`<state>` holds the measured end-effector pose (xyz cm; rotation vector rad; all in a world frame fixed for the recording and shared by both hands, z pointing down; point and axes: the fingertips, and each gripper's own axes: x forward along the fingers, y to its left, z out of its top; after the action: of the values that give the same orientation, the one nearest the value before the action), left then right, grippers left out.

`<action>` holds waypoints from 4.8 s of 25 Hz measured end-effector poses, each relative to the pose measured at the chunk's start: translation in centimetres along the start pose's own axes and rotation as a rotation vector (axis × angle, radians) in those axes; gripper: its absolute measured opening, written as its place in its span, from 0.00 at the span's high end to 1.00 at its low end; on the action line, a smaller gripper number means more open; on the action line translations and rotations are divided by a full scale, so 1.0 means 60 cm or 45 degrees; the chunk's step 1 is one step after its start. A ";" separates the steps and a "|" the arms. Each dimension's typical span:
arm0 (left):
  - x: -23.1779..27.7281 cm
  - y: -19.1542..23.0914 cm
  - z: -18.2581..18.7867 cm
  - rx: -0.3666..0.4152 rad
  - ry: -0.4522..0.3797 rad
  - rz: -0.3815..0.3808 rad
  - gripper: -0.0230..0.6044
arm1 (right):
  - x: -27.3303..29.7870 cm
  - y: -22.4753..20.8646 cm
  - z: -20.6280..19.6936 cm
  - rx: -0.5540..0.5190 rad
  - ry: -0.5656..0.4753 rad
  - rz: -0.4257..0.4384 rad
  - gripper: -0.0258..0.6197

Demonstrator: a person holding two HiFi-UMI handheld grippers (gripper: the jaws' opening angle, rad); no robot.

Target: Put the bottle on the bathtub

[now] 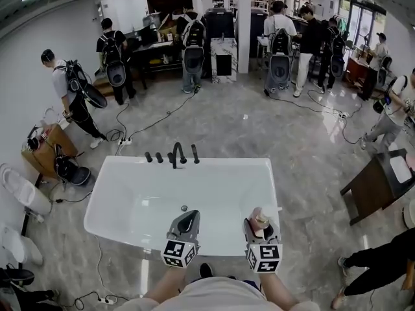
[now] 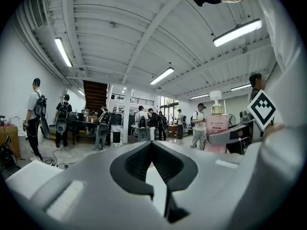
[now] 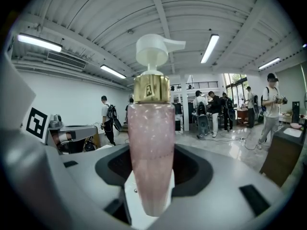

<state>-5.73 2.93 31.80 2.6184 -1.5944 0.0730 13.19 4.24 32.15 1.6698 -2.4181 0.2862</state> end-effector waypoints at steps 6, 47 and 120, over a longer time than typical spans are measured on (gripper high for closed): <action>0.015 0.075 0.011 0.001 -0.011 -0.033 0.95 | 0.051 0.030 0.016 0.013 -0.004 -0.056 0.62; 0.139 0.134 -0.144 -0.069 0.112 0.032 0.95 | 0.201 -0.041 -0.107 0.028 0.142 -0.030 0.62; 0.296 0.218 -0.602 -0.203 0.377 0.181 0.95 | 1.064 -0.331 -0.445 -0.058 0.170 -0.203 0.62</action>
<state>-9.27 -15.57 69.69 2.2501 -1.6045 0.3125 10.74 -53.06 75.64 1.7517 -2.1666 0.3051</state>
